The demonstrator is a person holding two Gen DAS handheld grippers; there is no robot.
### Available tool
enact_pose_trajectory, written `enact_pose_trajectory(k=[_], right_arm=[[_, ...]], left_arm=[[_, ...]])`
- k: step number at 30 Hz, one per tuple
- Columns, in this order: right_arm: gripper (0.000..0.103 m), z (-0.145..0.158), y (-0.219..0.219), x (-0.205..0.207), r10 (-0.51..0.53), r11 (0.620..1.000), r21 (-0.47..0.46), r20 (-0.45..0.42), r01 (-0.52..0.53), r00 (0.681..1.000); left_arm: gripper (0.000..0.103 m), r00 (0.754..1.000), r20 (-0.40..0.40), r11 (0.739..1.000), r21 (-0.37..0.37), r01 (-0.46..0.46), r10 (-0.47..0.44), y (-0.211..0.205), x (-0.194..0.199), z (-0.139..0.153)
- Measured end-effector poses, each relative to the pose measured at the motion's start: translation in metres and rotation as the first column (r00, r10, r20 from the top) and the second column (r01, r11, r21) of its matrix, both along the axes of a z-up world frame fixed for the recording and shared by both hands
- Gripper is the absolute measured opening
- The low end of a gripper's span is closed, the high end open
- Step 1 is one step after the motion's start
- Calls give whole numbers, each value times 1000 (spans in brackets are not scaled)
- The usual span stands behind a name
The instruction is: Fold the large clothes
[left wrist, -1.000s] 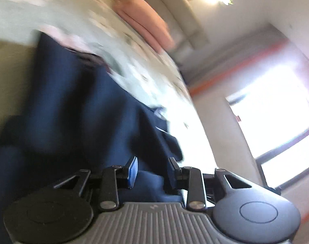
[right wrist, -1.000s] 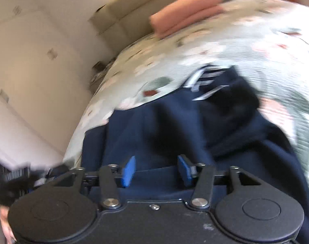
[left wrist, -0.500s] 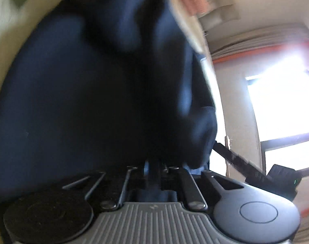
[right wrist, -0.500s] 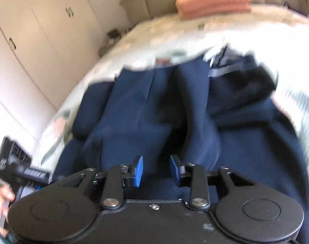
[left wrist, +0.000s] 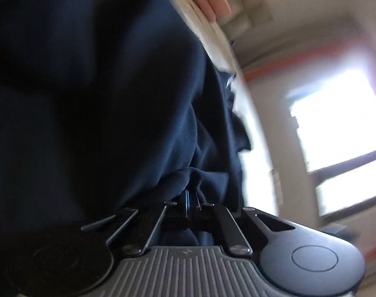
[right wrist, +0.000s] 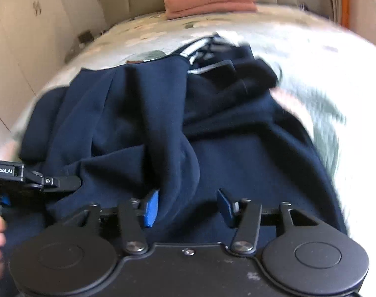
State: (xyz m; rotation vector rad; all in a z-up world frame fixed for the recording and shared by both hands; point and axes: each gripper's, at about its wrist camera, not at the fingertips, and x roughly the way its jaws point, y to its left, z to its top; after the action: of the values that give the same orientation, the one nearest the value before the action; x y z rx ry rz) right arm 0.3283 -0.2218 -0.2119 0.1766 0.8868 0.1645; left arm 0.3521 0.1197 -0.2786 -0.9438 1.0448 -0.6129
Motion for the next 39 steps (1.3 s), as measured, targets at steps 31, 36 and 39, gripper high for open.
enact_pose_trajectory(k=[31,36,39], right_arm=[[78,25,-172,-200,-224,945,190,-209,264,952],[80,3,-171,-210,-166,961,167,-280,219,945],[80,-7,-170,-215,-142,961,188,-299,204,944]], left_arm=[[54,936,-94,930,189,-317,338,103,-305,52],[74,928,-158,937,150,-315,338,104,-312,34],[76,921,-197,940,126,-317,337,107,-312,25]])
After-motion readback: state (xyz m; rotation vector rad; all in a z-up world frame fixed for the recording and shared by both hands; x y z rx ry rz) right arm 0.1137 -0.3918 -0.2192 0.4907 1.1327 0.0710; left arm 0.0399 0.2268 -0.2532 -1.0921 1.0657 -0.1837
